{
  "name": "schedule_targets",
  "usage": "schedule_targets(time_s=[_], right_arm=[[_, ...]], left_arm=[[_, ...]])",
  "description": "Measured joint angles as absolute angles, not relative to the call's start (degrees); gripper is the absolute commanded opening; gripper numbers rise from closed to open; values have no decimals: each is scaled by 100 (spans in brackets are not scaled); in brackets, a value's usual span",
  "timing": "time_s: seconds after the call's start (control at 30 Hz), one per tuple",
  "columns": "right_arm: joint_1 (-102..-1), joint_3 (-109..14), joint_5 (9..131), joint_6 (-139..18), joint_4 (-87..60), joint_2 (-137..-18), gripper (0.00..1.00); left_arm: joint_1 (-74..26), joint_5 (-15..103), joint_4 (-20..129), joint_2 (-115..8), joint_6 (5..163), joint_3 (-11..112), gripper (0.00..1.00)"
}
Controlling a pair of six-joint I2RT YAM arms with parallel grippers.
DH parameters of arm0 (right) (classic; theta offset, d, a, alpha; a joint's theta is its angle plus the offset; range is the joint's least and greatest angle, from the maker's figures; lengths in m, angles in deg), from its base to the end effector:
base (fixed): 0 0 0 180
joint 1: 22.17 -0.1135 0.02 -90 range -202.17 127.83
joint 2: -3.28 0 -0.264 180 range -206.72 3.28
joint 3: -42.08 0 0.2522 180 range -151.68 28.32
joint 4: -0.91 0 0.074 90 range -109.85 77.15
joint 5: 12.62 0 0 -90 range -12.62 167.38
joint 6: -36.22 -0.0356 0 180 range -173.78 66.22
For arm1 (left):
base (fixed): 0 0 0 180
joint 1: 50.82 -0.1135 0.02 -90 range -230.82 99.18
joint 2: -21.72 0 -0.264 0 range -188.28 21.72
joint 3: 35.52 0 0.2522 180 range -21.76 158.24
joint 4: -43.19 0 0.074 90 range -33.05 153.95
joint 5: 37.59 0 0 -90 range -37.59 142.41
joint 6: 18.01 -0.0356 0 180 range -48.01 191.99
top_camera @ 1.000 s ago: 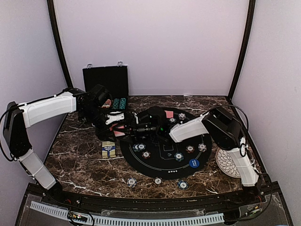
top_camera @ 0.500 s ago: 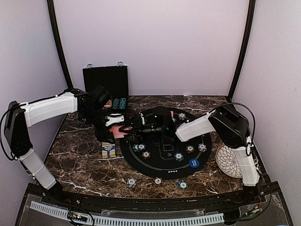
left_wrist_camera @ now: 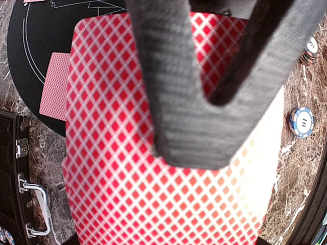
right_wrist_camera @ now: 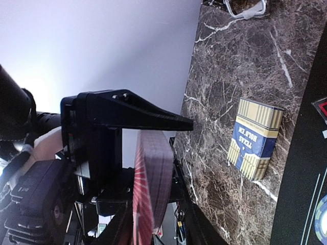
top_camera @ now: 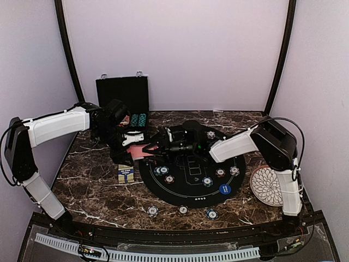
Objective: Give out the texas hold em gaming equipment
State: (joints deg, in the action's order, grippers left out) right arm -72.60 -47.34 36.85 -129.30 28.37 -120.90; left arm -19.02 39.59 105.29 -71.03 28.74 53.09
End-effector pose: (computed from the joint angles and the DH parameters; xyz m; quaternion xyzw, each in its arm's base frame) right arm 0.2852 0.3815 0.1753 -0.0704 0.7371 0.6702 0.0500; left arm 0.2746 -0.1796 0.2595 0.6106 0.7572 -0.0883 0.2145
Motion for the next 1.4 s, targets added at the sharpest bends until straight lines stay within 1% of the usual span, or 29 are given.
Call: schedule_targets(time_s=[0.07,0.3,0.5,0.9,1.1,1.27,1.4], right_arm=[[-7260,-4708,3656,-13011,2900,-12044,31],[-7260,-4546,3567,-13354,3352,-11992,16],[-7241,-4367,3516,-13439,3422,-11954,0],[-6891,-3529,3516,-13247,3293,-11122,0],[-6559,-2688,3512,-12911,2928,-10352,0],[-6067,-1750,3514,-12419,2292,-9594,0],[-5787,-1250,3564,-11883,1372,-9152,0]], left_arm=[[-1902,3959,10518,-7103,2872,5309,0],[-1902,3961,10503,-7103,2872,5309,0],[-1902,3968,10498,-7103,2870,5272,0],[-1902,3985,10498,-7103,2866,5232,0],[-1902,3988,10498,-7103,2846,5232,0],[-1902,3988,10498,-7103,2842,5232,0],[-1902,3985,10498,-7103,2822,5228,0]])
